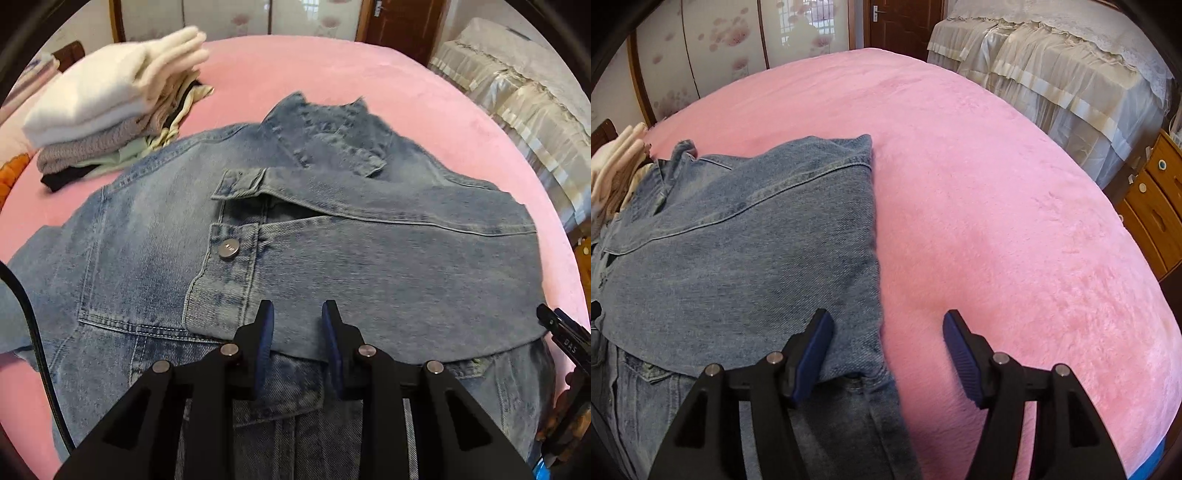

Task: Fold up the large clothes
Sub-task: 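Move the left tool over to the other denim sleeve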

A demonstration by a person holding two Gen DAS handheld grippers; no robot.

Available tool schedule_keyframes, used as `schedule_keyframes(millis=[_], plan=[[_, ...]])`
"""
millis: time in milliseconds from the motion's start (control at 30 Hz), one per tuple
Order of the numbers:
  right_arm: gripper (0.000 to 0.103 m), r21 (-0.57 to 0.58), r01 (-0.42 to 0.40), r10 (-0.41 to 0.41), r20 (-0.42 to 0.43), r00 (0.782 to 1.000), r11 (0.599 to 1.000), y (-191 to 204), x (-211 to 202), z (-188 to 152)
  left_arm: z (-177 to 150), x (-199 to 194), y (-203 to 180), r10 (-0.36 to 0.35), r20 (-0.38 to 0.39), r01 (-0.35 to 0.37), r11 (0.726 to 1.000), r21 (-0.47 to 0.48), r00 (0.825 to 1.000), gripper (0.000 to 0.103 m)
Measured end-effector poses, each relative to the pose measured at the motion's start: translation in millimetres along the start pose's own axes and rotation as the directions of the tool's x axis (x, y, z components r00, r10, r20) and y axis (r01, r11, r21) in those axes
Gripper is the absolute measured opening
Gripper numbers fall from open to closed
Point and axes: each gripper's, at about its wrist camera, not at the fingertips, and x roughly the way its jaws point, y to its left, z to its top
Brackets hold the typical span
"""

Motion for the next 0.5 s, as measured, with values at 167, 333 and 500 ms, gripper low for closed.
schedule_keyframes(millis=[167, 333, 500], plan=[[0.063, 0.033, -0.051, 0.052, -0.025, 0.998, 0.998, -5.1, -12.0, -1.3, -4.7, -27.7, -10.2, -0.01, -0.005, 0.01, 1.0, 0.017, 1.0, 0.028], [0.063, 0.011, -0.043, 0.043, 0.006, 0.999, 0.999, 0.4, -45.0, -8.5, -13.4, -60.7, -19.5, -0.01, 0.02, 0.009, 0.999, 0.041, 1.0, 0.043], [0.063, 0.025, -0.081, 0.08, 0.044, 0.996, 0.996, 8.6, -90.1, -17.4, -32.3, -109.3, -30.4, -0.033, 0.094, 0.026, 0.997, 0.066, 0.995, 0.055]])
